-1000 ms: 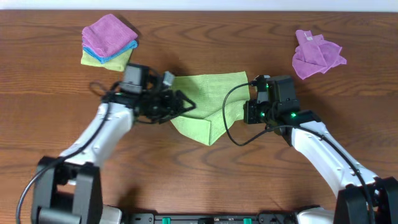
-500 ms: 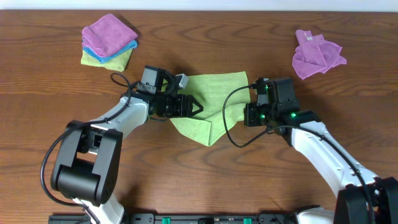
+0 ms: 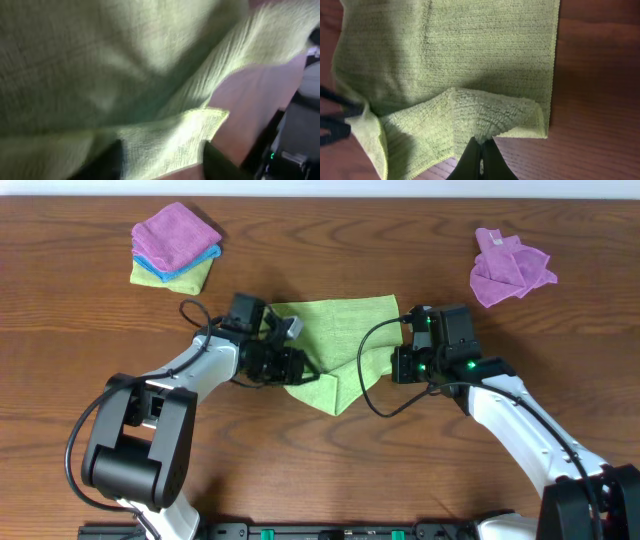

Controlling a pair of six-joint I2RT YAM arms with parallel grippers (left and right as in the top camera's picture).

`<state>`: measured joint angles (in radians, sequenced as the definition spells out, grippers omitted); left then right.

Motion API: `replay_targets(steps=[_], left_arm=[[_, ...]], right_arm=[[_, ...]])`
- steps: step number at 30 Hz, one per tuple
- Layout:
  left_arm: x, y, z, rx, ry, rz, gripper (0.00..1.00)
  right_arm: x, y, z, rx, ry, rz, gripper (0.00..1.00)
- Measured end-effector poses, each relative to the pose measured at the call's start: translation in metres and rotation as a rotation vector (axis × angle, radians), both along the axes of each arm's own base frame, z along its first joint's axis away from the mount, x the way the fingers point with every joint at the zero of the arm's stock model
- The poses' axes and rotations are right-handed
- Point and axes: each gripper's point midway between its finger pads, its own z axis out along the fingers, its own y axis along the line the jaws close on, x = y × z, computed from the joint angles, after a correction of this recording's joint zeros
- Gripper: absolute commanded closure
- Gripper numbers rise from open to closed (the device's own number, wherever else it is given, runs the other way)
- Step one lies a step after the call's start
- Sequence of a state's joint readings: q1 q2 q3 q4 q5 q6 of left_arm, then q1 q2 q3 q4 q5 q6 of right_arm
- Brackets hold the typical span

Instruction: Fold the cloth

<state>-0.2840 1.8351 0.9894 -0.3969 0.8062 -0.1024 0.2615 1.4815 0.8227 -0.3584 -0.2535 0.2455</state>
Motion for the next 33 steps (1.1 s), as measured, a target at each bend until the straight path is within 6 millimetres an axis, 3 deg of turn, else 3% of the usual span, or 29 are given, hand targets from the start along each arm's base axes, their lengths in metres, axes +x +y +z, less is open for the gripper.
replay_targets(steps=[7, 9, 13, 15, 17, 21, 24, 28, 33], left_arm=[[-0.043, 0.017, -0.005, 0.054, 0.174, -0.05, 0.91], [-0.051, 0.023, -0.005, 0.064, 0.212, -0.052, 0.92], [-0.053, 0.032, -0.001, 0.034, 0.235, -0.041, 0.74], [-0.045, 0.033, 0.002, 0.008, 0.207, -0.034, 0.58], [-0.029, 0.03, 0.005, -0.011, 0.139, -0.031, 0.45], [0.022, 0.014, 0.027, -0.035, -0.081, -0.042, 0.17], [0.04, -0.002, 0.034, 0.002, -0.194, -0.072, 0.12], [0.043, -0.02, 0.034, 0.041, -0.266, -0.116, 0.11], [0.049, -0.02, 0.023, 0.066, -0.28, -0.131, 0.13]], right_arm=[[0.0, 0.0, 0.0, 0.001, 0.0, 0.0, 0.99], [0.0, 0.0, 0.0, 0.0, 0.0, 0.0, 0.99], [0.0, 0.0, 0.0, 0.001, 0.0, 0.0, 0.99], [0.0, 0.0, 0.0, 0.001, 0.0, 0.0, 0.99], [0.0, 0.0, 0.0, 0.001, 0.0, 0.0, 0.99], [0.0, 0.0, 0.0, 0.001, 0.0, 0.0, 0.99], [0.0, 0.0, 0.0, 0.0, 0.0, 0.001, 0.99], [0.0, 0.0, 0.0, 0.001, 0.001, 0.001, 0.99], [0.0, 0.0, 0.0, 0.002, 0.0, 0.001, 0.99]])
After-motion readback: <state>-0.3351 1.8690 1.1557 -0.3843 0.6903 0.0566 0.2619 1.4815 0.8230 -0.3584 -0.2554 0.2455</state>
